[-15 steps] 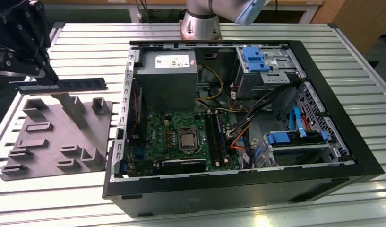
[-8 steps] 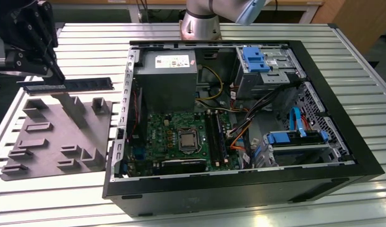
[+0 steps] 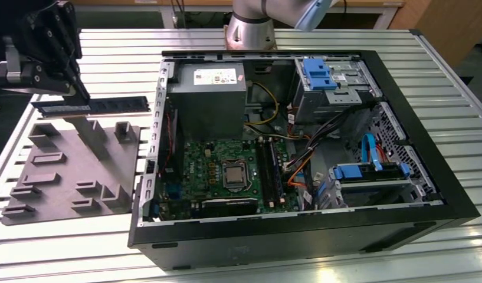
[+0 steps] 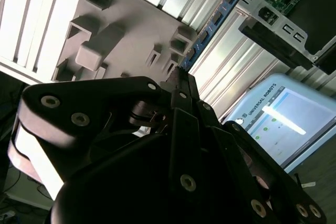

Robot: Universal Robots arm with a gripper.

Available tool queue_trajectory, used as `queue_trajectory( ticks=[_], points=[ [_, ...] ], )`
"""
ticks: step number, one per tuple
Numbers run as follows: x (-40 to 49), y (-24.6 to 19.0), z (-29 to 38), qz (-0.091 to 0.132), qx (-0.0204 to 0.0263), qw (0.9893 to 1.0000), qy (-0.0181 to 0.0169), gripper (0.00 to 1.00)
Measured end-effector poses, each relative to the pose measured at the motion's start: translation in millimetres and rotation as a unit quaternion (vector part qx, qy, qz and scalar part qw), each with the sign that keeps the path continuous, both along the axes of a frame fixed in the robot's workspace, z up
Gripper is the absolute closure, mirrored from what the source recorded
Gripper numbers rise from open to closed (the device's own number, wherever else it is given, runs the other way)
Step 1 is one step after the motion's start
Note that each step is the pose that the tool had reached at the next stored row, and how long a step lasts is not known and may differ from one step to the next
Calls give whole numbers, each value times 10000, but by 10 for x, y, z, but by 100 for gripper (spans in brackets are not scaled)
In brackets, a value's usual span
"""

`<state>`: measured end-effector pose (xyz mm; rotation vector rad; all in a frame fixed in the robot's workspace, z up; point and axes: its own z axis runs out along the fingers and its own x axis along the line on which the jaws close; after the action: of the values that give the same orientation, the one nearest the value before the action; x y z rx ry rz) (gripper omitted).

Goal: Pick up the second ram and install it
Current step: 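Pick up the second ram and move it above second insertion slot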

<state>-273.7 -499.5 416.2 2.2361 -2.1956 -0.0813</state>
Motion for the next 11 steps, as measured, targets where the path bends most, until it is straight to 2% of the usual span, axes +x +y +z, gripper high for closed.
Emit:
queue_trajectory(
  ticks=[11],
  points=[
    [138, 0, 0, 0, 0, 10000, 0, 88]
  ],
)
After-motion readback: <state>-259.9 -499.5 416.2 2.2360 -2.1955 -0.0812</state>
